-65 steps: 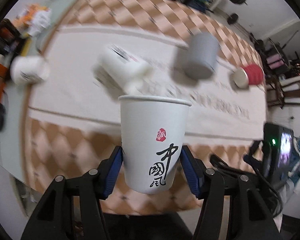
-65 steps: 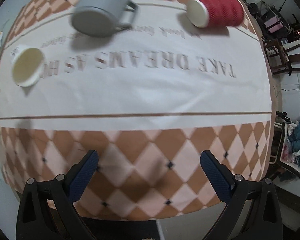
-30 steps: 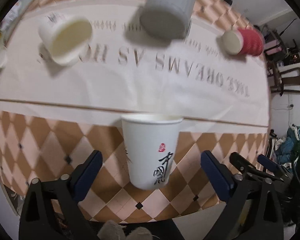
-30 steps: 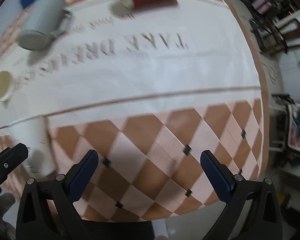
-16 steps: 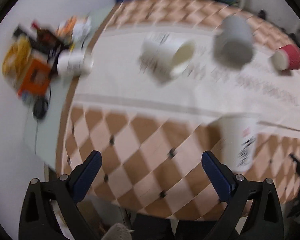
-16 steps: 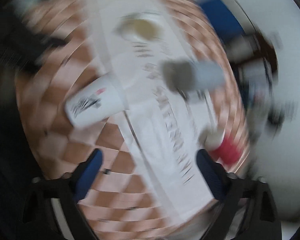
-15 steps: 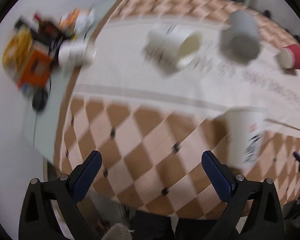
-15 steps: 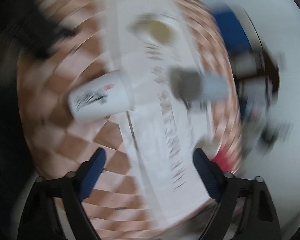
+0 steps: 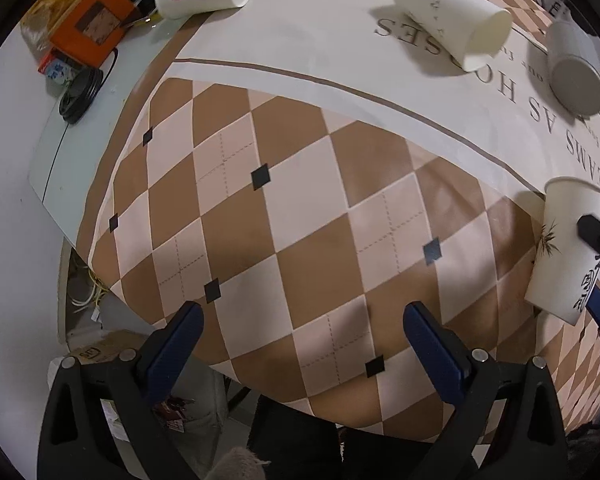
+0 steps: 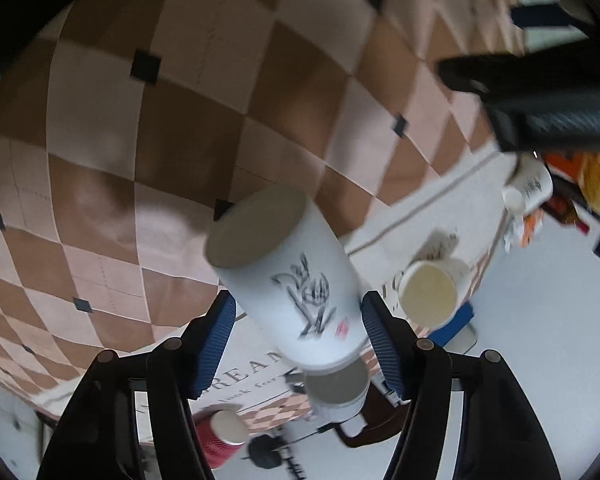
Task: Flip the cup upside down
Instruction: 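Rotate the held white cup with the right tool until its rim faces down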
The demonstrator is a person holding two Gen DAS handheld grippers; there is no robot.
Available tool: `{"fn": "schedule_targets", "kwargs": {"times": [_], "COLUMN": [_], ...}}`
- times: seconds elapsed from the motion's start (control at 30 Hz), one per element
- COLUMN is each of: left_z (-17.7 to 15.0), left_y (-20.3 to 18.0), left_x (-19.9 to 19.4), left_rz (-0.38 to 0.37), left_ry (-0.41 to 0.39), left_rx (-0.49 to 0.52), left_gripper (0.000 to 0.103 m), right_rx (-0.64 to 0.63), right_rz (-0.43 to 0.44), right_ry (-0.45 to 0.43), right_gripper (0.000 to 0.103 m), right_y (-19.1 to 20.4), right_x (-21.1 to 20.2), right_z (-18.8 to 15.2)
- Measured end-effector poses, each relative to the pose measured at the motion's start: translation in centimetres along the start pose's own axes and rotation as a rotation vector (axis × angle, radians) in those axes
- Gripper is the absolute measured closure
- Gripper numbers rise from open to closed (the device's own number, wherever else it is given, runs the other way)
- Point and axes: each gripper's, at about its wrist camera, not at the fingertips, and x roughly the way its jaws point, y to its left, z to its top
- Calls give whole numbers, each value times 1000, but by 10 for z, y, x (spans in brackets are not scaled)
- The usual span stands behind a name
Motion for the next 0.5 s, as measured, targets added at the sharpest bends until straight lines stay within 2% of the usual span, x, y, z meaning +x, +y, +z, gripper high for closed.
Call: {"fn": "schedule_targets", "kwargs": {"times": [0.1, 0.23, 0.43, 0.5], "left_z": [2, 6, 19, 25], "left_y": [6, 13, 15, 17], "left_x": [0, 1, -4, -4], "left_rz": [-6, 0, 16, 10], "left_ry": [-3, -6, -20, -24], "left_rx": [-12, -16, -19, -17], "left_gripper": [1, 1, 1, 1], "right_rx": [-19, 82, 436, 613], "right_rz": [-2, 106, 363, 495], "right_ry": [-3, -5, 47, 72], "right_gripper": [38, 38, 39, 39], "right_y": [1, -13, -50, -61], "right_x": [1, -2, 5, 14], "right_z": [3, 1, -25, -44]}}
